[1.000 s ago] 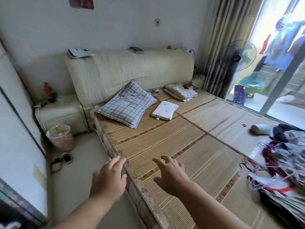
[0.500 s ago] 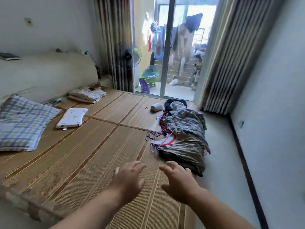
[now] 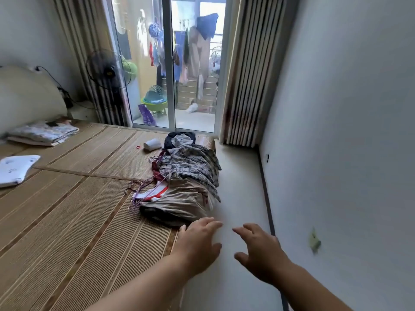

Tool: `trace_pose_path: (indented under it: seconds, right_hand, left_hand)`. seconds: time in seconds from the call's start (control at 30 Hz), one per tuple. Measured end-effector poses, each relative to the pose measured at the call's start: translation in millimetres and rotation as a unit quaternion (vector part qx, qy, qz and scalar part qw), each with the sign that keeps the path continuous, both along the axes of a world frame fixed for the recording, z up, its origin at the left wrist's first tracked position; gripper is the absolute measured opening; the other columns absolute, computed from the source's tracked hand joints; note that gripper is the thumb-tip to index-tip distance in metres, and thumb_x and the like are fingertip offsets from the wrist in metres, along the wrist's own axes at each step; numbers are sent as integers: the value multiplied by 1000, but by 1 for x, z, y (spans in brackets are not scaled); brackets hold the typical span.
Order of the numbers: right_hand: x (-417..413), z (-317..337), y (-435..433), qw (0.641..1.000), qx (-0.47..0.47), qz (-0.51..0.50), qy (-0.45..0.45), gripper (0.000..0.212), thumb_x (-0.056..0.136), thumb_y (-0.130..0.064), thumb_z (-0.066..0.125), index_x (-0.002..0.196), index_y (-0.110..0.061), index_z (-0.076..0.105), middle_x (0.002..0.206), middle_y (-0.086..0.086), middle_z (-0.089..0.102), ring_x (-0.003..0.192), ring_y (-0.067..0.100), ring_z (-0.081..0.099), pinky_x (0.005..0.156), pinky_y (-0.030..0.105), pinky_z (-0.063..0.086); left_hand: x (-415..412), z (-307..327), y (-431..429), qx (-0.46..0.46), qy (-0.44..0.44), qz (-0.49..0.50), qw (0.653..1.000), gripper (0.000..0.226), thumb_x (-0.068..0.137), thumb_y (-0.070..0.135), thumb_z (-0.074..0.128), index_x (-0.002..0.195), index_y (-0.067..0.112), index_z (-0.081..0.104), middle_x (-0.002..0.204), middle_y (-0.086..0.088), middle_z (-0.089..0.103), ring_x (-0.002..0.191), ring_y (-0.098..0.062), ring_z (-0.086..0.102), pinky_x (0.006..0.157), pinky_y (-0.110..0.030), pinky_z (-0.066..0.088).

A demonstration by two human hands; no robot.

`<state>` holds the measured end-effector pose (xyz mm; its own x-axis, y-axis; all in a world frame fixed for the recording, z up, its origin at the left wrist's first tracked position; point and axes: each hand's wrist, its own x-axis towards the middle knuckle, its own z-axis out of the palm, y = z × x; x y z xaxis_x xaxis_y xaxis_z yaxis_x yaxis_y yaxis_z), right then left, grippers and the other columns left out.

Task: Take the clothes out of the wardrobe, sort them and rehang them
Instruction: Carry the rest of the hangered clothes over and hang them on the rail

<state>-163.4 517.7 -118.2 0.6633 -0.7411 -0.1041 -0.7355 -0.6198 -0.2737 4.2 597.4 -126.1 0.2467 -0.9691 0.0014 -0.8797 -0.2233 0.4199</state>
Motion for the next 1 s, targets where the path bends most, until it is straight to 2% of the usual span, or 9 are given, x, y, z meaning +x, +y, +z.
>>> trace_pose_path:
  seconds: [0.2,0.4,0.63,0.8,1.0]
  right_hand:
    - [-12,-7,-61,1000,13,-1,10,63,87,-45,54,144,-38,27,150,-5,28,135,16,33,108,43,25]
    - [40,-21,-134,999,27,38,27,63,88,-44,54,144,-37,27,150,-4,28,135,17,34,110,41,27]
    - [170,-40,-241,993,33,103,40,63,85,-47,56,142,-39,31,145,-7,33,131,17,38,105,40,32]
    - [276,-37,-303,986,48,160,25,58,83,-43,57,137,-41,38,142,-9,36,127,16,42,104,36,34]
    - [392,-51,-366,965,65,252,41,57,84,-44,60,136,-42,38,141,-8,38,123,15,46,106,39,36]
  left_hand:
    - [6,-3,-55,30,-11,14,999,55,87,41,51,139,40,36,150,15,30,138,-10,27,113,-53,20]
    - [49,-21,-103,37,21,68,997,52,87,38,51,137,39,40,147,16,33,136,-8,29,113,-51,20]
    - [165,-45,-183,57,35,119,991,50,88,39,52,137,38,41,143,16,39,132,-8,36,112,-55,24]
    - [254,-42,-231,61,38,170,983,49,86,35,52,134,36,44,137,17,44,125,-5,42,109,-54,30]
    - [339,-61,-268,72,51,259,962,50,86,43,53,135,38,43,140,16,43,129,-6,40,110,-45,30]
